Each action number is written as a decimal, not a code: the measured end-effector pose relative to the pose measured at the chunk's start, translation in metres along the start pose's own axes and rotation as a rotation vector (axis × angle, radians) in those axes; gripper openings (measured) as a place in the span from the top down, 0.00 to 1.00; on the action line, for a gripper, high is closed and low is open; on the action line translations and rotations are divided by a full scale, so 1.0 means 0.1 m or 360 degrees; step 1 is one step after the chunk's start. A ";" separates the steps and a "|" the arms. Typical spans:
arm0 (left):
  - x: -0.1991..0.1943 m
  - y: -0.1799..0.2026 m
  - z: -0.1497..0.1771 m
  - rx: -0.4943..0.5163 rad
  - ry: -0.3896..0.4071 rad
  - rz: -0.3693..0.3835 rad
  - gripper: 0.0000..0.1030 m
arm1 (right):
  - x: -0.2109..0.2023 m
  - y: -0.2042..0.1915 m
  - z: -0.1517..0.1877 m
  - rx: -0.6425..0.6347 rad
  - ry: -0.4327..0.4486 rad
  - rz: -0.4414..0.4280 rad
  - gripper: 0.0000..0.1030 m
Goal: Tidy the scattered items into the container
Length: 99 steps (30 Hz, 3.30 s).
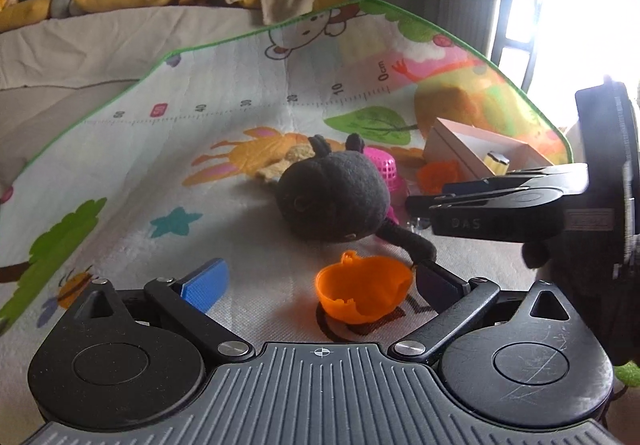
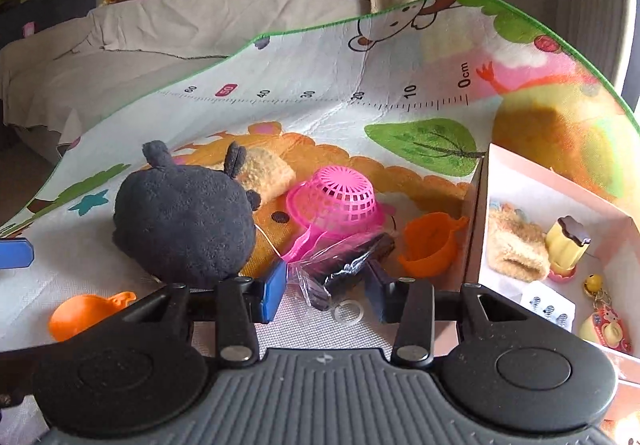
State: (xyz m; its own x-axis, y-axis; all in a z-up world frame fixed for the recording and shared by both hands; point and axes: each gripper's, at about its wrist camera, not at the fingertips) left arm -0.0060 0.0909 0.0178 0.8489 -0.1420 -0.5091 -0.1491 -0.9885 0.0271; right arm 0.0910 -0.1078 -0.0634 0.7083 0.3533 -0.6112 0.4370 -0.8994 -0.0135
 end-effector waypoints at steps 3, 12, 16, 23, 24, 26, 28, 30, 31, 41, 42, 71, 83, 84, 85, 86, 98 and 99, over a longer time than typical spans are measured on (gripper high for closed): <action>-0.02 0.02 0.00 0.0007 0.0009 0.0014 0.01 | 0.05 -0.02 0.01 -0.0029 -0.0006 0.0000 0.66; -0.07 0.02 0.07 -0.0001 -0.0042 -0.0006 0.01 | -0.82 0.35 0.35 -0.0134 -0.0037 -0.0251 0.73; -0.07 0.13 0.06 0.0025 -0.0058 0.0020 0.01 | -1.34 0.58 0.71 -0.0252 -0.0108 -0.0348 0.73; -0.05 0.46 0.02 0.0101 -0.0059 0.0134 0.01 | -1.78 1.26 1.17 -0.0156 -0.0091 0.0063 0.46; -0.04 0.51 0.01 0.0115 -0.0068 0.0144 0.01 | -1.79 1.32 1.20 -0.0143 -0.0041 0.0211 0.42; -0.01 0.59 -0.02 0.0138 -0.0080 0.0156 0.01 | -1.79 1.43 1.20 -0.0057 0.0022 0.0400 0.37; 0.00 0.68 -0.04 0.0161 -0.0085 0.0161 0.01 | -1.81 1.54 1.17 0.0098 0.0038 0.0348 0.30; -0.01 0.74 -0.06 0.0182 -0.0084 0.0170 0.01 | -1.82 1.53 1.14 0.0181 0.0050 0.0226 0.19; -0.01 0.78 -0.07 0.0195 -0.0087 0.0180 0.01 | -1.82 1.49 1.15 0.0170 0.0063 0.0178 0.18; 0.08 1.12 -0.24 0.0266 -0.0072 0.0384 0.01 | -1.39 1.18 1.09 -0.0065 0.0010 0.0216 0.15; 0.09 1.13 -0.24 0.0268 -0.0075 0.0388 0.01 | -1.36 1.22 1.07 -0.0087 0.0067 0.0368 0.15; 0.02 0.68 0.03 0.0088 -0.0162 0.0127 0.00 | -0.92 0.98 0.77 -0.0077 -0.0104 -0.0152 0.09; 0.11 0.64 0.03 0.0156 -0.0194 -0.0106 0.00 | -1.43 1.03 1.03 0.0064 0.0006 -0.0103 0.15; 0.12 0.62 0.02 0.0150 -0.0191 -0.0106 0.00 | -1.48 1.04 1.07 0.0082 0.0014 -0.0090 0.15; 0.13 0.61 0.01 0.0149 -0.0186 -0.0108 0.00 | -1.51 1.05 1.10 0.0098 0.0021 -0.0081 0.15; 0.14 0.60 0.00 0.0160 -0.0179 -0.0120 0.00 | -1.54 1.05 1.14 0.0111 0.0026 -0.0073 0.15; 0.34 0.55 -0.06 0.0238 -0.0237 -0.0206 0.02 | -1.59 1.03 1.22 0.0088 0.0061 -0.0073 0.15; 0.35 0.54 -0.06 0.0228 -0.0245 -0.0202 0.03 | -1.60 1.02 1.22 0.0090 0.0062 -0.0071 0.15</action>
State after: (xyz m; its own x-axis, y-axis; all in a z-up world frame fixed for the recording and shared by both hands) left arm 0.0189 0.0318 0.0062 0.7797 0.0037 -0.6261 -0.1258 -0.9787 -0.1625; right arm -0.0449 -0.2877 -0.0638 0.7103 0.4024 -0.5776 0.4375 -0.8951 -0.0856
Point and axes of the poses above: each gripper's, at about its wrist camera, not at the fingertips, and x roughly the way its jaws point, y to its right, z to its underside, and after that the axes turned 10 degrees about x, right-handed
